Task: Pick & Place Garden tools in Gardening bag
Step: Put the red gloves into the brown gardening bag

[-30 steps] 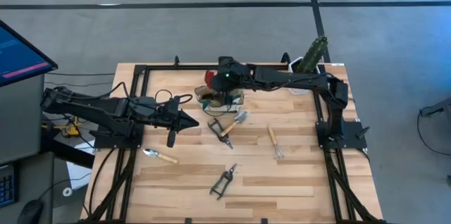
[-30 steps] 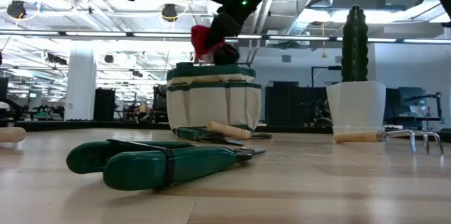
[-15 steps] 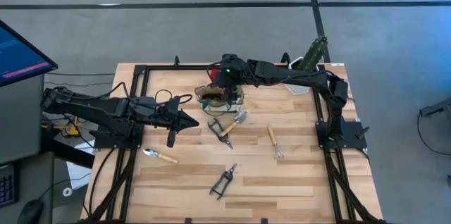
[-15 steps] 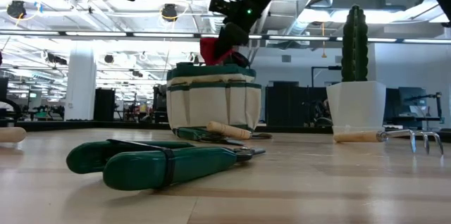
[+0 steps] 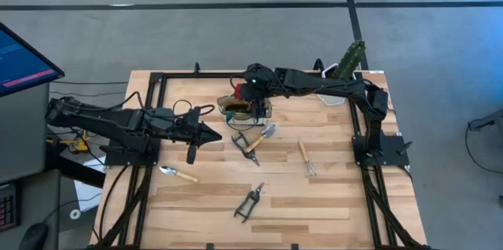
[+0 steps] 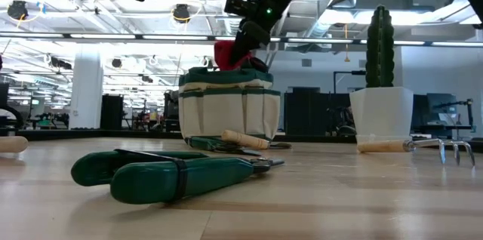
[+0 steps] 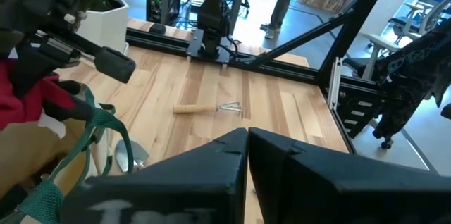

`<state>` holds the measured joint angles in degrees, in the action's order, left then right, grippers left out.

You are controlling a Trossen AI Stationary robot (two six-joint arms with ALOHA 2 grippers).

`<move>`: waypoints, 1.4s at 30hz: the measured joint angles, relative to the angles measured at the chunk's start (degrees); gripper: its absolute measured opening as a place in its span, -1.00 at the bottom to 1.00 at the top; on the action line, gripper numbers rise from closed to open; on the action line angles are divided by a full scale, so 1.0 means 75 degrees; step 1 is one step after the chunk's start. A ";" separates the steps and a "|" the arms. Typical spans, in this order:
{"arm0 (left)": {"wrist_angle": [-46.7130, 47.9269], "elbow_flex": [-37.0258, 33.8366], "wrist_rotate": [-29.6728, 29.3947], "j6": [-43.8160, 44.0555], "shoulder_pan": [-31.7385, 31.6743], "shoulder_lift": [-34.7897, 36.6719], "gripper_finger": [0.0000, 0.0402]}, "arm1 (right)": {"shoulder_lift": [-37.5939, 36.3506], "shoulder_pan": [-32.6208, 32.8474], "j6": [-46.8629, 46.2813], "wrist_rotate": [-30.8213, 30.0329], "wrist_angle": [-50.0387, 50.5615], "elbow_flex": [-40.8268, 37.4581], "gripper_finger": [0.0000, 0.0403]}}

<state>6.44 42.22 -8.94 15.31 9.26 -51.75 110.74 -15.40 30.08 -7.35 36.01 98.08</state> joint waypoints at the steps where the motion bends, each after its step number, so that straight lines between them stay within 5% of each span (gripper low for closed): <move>1: 0.0000 0.0000 -0.0007 0.0000 0.0000 0.0000 -0.99 | 0.0000 -0.0002 -0.0002 -0.0003 0.0002 0.0000 -0.77; 42: -0.0002 0.0000 -0.0005 0.0001 0.0000 0.0000 -0.99 | 0.0160 -0.0058 -0.0166 -0.0006 -0.0038 -0.0003 -0.77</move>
<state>6.42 42.22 -8.98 15.32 9.26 -51.75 111.94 -15.84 28.84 -7.40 35.73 98.06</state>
